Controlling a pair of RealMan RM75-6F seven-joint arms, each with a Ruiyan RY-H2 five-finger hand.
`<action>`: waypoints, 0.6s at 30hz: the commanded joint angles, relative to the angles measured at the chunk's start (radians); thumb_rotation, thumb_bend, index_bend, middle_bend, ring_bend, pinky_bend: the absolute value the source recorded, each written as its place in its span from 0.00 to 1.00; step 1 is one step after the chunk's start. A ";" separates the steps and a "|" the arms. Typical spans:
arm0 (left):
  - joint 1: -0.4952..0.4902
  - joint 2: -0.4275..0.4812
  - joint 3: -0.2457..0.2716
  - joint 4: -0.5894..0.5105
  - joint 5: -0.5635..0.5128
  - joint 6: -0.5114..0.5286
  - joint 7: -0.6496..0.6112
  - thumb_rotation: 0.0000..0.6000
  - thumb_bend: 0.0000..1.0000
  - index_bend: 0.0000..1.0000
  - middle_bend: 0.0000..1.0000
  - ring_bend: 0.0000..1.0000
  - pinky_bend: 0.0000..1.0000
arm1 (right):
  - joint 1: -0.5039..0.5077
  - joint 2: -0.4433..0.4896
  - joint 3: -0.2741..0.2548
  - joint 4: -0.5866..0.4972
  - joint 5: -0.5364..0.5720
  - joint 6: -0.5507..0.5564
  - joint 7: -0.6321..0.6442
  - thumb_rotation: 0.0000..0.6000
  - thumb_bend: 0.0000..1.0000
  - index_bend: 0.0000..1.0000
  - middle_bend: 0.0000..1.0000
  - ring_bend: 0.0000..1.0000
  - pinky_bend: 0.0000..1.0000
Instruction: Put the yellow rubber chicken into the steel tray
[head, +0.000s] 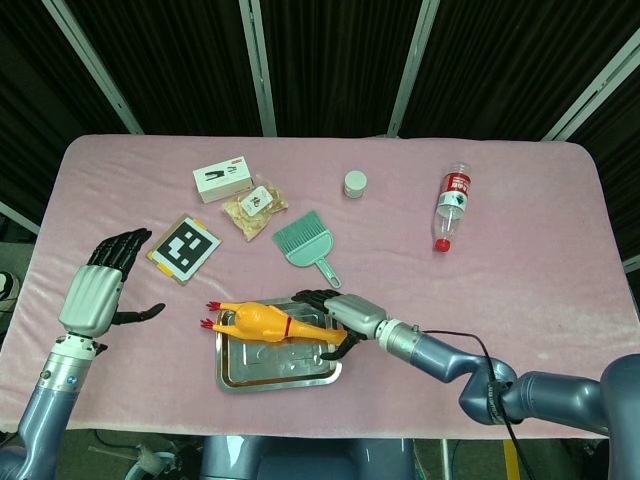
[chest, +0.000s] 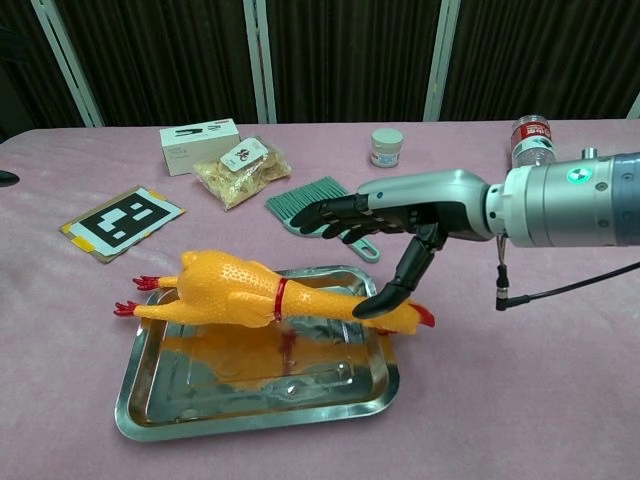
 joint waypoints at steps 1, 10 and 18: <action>0.001 0.000 -0.002 -0.002 0.003 0.002 0.003 1.00 0.00 0.06 0.07 0.07 0.12 | -0.013 0.019 -0.002 -0.007 0.005 0.011 -0.024 1.00 0.24 0.00 0.04 0.00 0.04; 0.004 0.007 -0.017 -0.008 0.006 0.019 0.019 1.00 0.00 0.06 0.07 0.07 0.12 | -0.071 0.108 -0.019 -0.038 0.010 0.073 -0.061 1.00 0.24 0.00 0.07 0.02 0.13; 0.028 0.020 -0.013 0.000 0.010 0.056 0.089 1.00 0.00 0.08 0.08 0.07 0.11 | -0.197 0.213 -0.026 -0.051 0.053 0.248 -0.182 1.00 0.35 0.17 0.21 0.17 0.27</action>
